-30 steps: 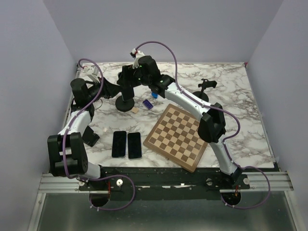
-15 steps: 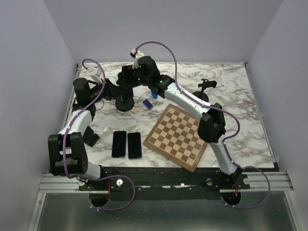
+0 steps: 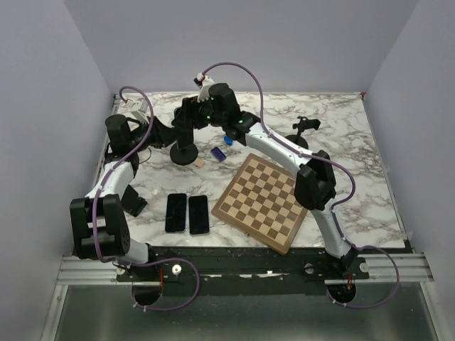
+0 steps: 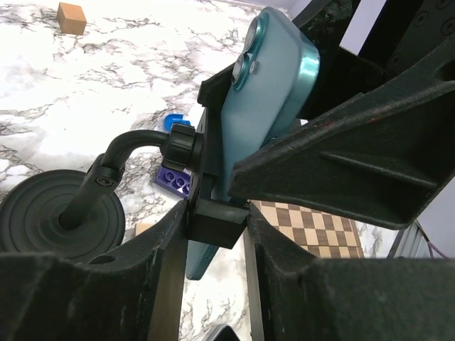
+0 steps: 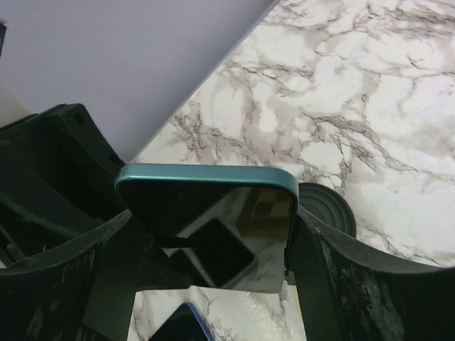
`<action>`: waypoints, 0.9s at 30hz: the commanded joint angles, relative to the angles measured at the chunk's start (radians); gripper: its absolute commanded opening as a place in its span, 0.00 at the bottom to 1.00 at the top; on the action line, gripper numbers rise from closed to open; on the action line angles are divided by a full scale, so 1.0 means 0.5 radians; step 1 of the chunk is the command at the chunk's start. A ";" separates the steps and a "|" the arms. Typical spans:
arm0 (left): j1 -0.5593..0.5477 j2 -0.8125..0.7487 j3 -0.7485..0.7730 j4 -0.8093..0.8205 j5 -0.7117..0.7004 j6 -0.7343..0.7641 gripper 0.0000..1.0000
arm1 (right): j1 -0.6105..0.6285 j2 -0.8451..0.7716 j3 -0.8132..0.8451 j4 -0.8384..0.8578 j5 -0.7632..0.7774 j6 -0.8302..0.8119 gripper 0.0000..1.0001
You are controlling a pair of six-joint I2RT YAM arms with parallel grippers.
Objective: Remove the phone from the phone stand
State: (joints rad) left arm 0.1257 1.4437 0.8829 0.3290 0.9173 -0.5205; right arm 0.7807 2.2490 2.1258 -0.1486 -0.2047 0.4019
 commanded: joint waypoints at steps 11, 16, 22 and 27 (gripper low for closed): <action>0.021 0.171 0.130 -0.024 0.310 -0.119 0.00 | -0.204 0.201 0.126 0.085 -1.044 -0.189 0.01; 0.019 0.200 0.179 -0.196 0.276 -0.007 0.00 | -0.233 0.216 0.180 0.106 -1.388 -0.184 0.01; 0.016 0.186 0.180 -0.218 0.257 0.025 0.00 | -0.237 0.206 0.226 0.043 -1.167 -0.106 0.01; 0.005 0.159 0.150 -0.219 0.178 0.032 0.00 | -0.173 -0.038 -0.132 0.146 -0.541 0.049 0.51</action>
State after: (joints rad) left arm 0.1543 1.5333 0.9649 0.2707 1.0069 -0.5152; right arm 0.6415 2.3165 2.1777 -0.1108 -0.7517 0.3546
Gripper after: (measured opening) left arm 0.382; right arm 0.359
